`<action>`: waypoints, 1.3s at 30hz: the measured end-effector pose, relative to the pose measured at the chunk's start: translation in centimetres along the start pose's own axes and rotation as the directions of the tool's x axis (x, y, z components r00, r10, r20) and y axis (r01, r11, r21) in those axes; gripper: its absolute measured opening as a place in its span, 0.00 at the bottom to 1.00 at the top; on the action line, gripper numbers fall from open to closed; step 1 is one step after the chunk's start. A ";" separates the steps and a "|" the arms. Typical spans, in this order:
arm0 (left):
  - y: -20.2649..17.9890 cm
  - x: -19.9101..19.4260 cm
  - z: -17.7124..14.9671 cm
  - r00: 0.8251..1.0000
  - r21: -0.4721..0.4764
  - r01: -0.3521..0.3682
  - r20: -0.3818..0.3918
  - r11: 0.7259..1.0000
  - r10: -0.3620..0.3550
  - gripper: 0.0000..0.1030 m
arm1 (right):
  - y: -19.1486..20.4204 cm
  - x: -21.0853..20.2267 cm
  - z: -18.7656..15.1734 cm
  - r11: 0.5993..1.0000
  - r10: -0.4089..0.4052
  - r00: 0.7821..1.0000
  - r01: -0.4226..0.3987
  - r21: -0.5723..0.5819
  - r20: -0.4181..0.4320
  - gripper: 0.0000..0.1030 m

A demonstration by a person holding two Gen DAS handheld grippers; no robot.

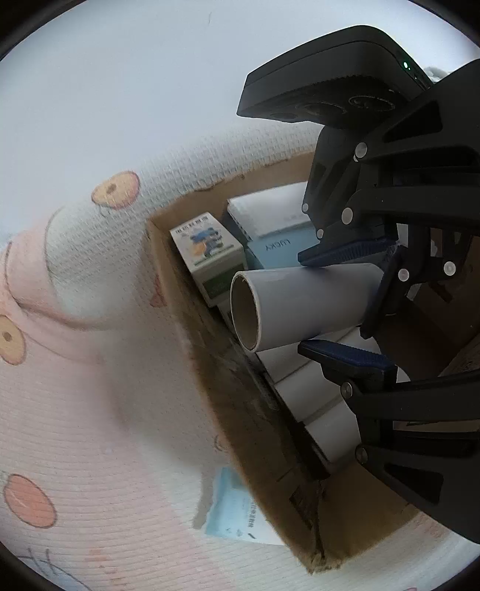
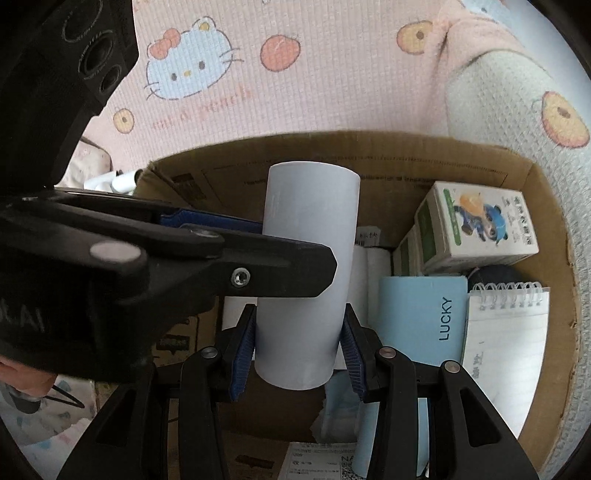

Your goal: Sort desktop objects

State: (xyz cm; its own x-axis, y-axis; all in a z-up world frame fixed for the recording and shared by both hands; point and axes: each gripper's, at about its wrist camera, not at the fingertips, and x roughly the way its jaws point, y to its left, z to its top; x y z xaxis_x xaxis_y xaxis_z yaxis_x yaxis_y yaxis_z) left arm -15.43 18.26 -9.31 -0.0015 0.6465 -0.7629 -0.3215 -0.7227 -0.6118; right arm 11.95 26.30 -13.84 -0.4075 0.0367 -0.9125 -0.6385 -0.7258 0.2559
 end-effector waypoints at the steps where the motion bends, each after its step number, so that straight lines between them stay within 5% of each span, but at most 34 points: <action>1: 0.2 0.1 -0.1 1.000 -0.008 -0.002 -0.009 1.000 0.002 0.44 | -0.1 0.2 0.0 1.000 0.006 1.000 -0.006 0.007 -0.009 0.39; 13: 0.6 1.4 0.2 0.995 -0.040 -0.069 -0.074 0.997 0.066 0.44 | -1.1 1.5 0.1 0.997 0.055 0.997 -0.052 0.063 -0.053 0.39; 18: 0.9 2.1 0.1 0.987 -0.062 -0.124 -0.114 0.990 0.116 0.43 | -1.1 0.3 0.2 0.998 0.040 0.999 -0.040 0.045 0.002 0.40; 23: 1.3 3.0 0.0 0.981 -0.088 -0.131 -0.159 0.987 0.116 0.40 | -1.1 0.9 -0.1 1.000 0.006 1.000 -0.006 0.008 -0.029 0.39; 39: 0.9 2.7 0.3 0.966 -0.110 -0.216 -0.169 0.970 0.196 0.38 | -2.0 0.9 0.0 1.000 0.016 1.000 -0.016 -0.014 -0.011 0.39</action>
State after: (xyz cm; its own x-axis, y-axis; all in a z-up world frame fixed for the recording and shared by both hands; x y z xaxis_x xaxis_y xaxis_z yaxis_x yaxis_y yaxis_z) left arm -15.97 19.43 -11.80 0.0950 0.4414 -0.8923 -0.2076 -0.8678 -0.4514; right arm 12.90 27.77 -15.18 -0.4104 0.0172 -0.9117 -0.6229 -0.7355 0.2665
